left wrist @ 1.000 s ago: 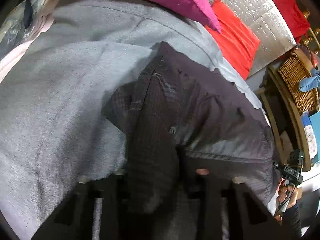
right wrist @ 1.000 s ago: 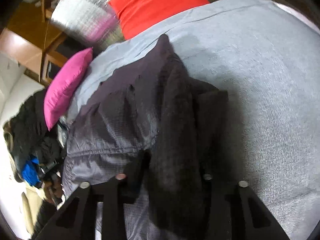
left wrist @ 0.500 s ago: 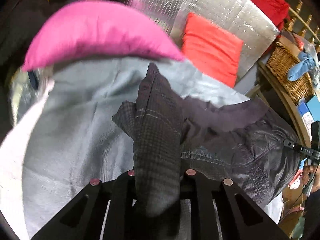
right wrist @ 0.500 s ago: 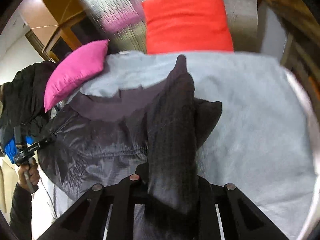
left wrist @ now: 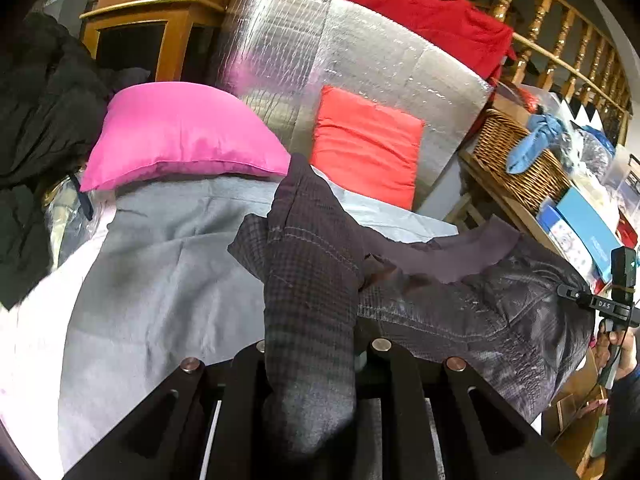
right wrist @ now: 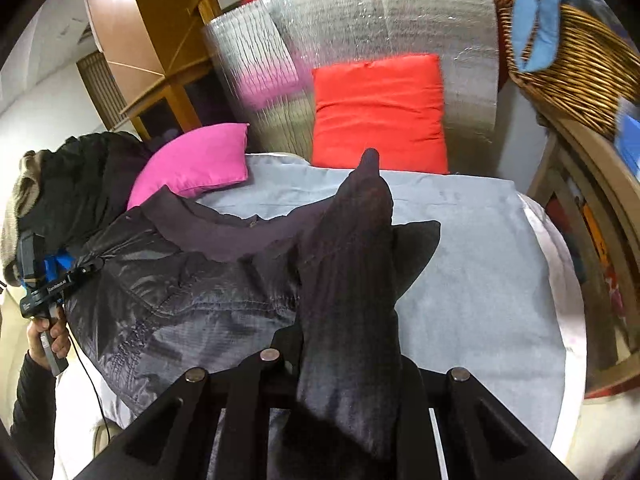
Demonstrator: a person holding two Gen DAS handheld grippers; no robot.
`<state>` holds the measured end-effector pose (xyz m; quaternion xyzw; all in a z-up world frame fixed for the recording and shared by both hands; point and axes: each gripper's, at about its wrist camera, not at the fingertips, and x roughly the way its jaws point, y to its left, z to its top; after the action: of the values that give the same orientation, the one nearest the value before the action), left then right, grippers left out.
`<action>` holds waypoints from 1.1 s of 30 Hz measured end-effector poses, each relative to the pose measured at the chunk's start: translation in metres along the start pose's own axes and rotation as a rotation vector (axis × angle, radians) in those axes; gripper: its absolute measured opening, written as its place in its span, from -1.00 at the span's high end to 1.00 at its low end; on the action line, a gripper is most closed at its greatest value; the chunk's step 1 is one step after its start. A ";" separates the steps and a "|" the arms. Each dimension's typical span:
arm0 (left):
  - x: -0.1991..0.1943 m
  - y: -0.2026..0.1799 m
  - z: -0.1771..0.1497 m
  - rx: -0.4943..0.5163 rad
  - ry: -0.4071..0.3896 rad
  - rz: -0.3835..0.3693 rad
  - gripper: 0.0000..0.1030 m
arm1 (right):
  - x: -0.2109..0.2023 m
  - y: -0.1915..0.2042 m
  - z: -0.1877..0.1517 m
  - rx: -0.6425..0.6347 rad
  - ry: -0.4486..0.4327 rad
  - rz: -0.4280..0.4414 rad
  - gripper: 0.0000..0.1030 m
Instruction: Fold large clothes
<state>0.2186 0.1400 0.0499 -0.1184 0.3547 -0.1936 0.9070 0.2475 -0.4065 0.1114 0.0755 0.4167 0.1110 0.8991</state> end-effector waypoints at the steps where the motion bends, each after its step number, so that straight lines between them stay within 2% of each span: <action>1: 0.000 -0.002 -0.007 0.004 -0.006 0.001 0.68 | -0.003 0.000 -0.008 0.005 -0.007 0.000 0.70; 6: 0.006 0.008 -0.069 -0.023 0.007 -0.012 0.68 | 0.007 -0.012 -0.073 0.065 -0.001 0.010 0.70; 12: 0.050 0.043 -0.164 -0.112 0.150 0.021 0.65 | 0.054 -0.036 -0.164 0.114 0.106 -0.006 0.69; 14: 0.055 0.056 -0.181 -0.162 0.176 0.006 0.55 | 0.068 -0.046 -0.188 0.150 0.122 -0.019 0.58; 15: 0.055 0.061 -0.188 -0.179 0.180 0.003 0.41 | 0.075 -0.053 -0.201 0.184 0.134 -0.016 0.45; 16: 0.053 0.064 -0.190 -0.189 0.180 0.016 0.26 | 0.076 -0.056 -0.206 0.200 0.131 -0.016 0.41; 17: 0.050 0.067 -0.191 -0.194 0.181 0.030 0.19 | 0.076 -0.058 -0.212 0.215 0.120 -0.024 0.20; 18: 0.048 0.069 -0.191 -0.197 0.185 0.053 -0.06 | 0.075 -0.062 -0.216 0.234 0.116 -0.050 -0.12; 19: 0.045 0.071 -0.190 -0.195 0.194 0.091 -0.37 | 0.075 -0.065 -0.218 0.246 0.117 -0.070 -0.24; 20: 0.041 0.073 -0.190 -0.194 0.196 0.123 -0.48 | 0.073 -0.067 -0.220 0.255 0.118 -0.074 -0.35; 21: 0.035 0.078 -0.189 -0.196 0.197 0.140 -0.58 | 0.071 -0.070 -0.222 0.268 0.121 -0.068 -0.36; 23: 0.026 0.087 -0.191 -0.205 0.211 0.127 -0.58 | 0.065 -0.070 -0.221 0.268 0.125 -0.072 -0.36; 25: 0.014 0.090 -0.187 -0.197 0.207 0.124 -0.58 | 0.053 -0.072 -0.219 0.236 0.118 -0.111 -0.37; 28: -0.001 0.087 -0.181 -0.137 0.191 0.171 -0.58 | 0.036 -0.076 -0.213 0.219 0.106 -0.147 -0.37; 30: -0.010 0.083 -0.171 -0.091 0.156 0.238 -0.58 | 0.026 -0.076 -0.205 0.197 0.095 -0.166 -0.37; 33: -0.017 0.083 -0.159 -0.085 0.146 0.240 -0.58 | 0.022 -0.074 -0.186 0.185 0.067 -0.160 -0.37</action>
<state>0.1197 0.2094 -0.0844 -0.0991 0.4393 -0.0765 0.8896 0.1288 -0.4642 -0.0406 0.1211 0.4598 0.0024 0.8797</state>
